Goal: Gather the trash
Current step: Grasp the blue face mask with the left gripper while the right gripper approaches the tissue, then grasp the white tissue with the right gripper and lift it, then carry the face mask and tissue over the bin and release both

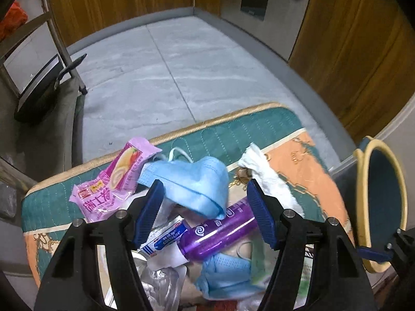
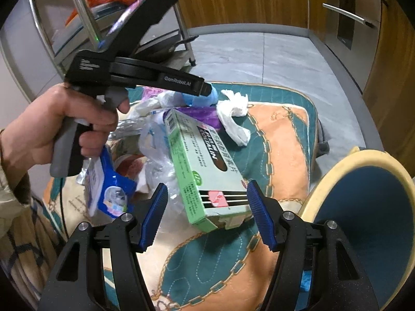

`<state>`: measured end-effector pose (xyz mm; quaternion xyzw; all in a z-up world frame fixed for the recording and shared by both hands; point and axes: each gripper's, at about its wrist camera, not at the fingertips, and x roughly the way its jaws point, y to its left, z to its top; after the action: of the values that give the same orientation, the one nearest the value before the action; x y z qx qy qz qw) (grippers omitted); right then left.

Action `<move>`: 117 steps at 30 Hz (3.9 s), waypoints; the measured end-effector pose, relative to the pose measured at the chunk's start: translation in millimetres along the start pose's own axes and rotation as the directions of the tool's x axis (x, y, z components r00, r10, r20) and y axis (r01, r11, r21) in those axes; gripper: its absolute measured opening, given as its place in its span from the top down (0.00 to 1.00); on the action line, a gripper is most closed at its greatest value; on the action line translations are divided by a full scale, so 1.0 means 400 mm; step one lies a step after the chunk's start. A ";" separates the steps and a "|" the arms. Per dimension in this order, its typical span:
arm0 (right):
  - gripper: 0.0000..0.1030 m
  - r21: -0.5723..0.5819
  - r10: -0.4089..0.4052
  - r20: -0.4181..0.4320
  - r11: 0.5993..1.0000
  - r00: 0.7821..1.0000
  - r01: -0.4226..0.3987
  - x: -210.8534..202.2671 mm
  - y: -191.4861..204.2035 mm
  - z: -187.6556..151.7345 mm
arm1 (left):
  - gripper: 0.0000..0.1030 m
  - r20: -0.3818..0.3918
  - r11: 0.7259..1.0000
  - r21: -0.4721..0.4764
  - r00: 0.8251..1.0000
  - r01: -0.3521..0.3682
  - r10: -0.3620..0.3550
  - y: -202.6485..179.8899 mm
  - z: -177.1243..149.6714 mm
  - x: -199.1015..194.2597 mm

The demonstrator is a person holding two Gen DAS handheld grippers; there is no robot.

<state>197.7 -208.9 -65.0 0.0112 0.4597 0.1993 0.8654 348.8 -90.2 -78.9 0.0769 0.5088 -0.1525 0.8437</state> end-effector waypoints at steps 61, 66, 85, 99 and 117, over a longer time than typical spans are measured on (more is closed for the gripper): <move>0.92 0.060 0.002 -0.007 0.998 1.000 -0.001 0.144 -0.049 0.189 | 0.98 0.185 0.970 -0.173 0.973 0.172 -0.140 0.158 -0.250 -0.338; 0.92 0.053 -0.005 0.063 0.999 0.998 0.001 0.044 -0.041 0.183 | 0.98 0.218 0.967 -0.160 0.963 0.197 -0.160 0.133 -0.261 -0.371; 0.92 0.070 -0.111 0.166 0.992 0.980 0.101 -0.279 -0.050 -0.043 | 0.98 0.248 0.967 -0.011 0.937 0.256 -0.245 -0.095 -0.315 -0.437; 0.92 0.143 -0.227 0.142 0.968 0.963 0.207 -0.372 -0.140 -0.186 | 0.98 0.157 0.912 0.163 0.903 0.376 -0.400 -0.355 -0.330 -0.385; 0.92 0.304 -0.253 0.030 0.924 0.967 0.232 -0.333 -0.293 -0.273 | 0.98 -0.036 0.871 0.221 0.896 0.438 -0.442 -0.577 -0.309 -0.191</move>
<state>83.3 -382.1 -46.5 0.0914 0.4521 0.0188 0.8871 134.8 -258.6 -63.7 0.0524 0.4860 -0.3972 0.7768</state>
